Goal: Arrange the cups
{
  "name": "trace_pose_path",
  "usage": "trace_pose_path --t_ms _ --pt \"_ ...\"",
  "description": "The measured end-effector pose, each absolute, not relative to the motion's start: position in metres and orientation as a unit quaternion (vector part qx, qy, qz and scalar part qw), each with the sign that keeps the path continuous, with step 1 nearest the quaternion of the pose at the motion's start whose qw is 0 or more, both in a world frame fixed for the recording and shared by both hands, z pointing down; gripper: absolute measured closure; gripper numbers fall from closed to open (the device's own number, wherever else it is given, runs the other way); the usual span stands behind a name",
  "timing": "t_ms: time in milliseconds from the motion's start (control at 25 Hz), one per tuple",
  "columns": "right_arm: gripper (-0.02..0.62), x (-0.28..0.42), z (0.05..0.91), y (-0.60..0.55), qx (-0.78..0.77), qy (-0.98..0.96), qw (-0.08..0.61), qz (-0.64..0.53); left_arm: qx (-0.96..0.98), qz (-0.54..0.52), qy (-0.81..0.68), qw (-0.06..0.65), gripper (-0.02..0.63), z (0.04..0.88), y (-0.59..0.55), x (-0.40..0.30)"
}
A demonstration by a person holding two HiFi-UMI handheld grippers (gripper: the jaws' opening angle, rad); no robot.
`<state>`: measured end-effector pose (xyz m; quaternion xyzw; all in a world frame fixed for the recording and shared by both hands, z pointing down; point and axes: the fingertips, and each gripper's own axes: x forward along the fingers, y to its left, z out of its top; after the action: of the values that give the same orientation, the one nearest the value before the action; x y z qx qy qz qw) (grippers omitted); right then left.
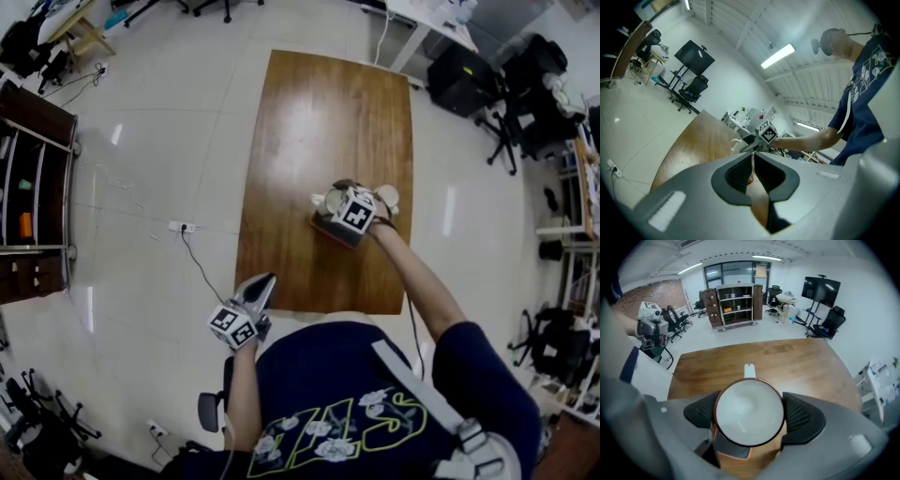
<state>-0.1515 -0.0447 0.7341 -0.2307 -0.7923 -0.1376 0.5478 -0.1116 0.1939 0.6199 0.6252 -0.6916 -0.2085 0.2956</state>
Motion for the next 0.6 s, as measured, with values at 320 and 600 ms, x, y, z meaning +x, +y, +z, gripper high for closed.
trace_pose_path --t_ms 320,600 --pt "0.201 -0.062 0.748 -0.077 -0.130 -0.825 0.546 -0.068 0.673 -0.187 -0.643 0.314 0.601 0.621 0.156 -0.099" --pt "0.201 -0.048 0.762 -0.074 -0.101 -0.827 0.548 -0.074 0.709 -0.163 -0.608 0.319 0.601 0.613 0.116 -0.077"
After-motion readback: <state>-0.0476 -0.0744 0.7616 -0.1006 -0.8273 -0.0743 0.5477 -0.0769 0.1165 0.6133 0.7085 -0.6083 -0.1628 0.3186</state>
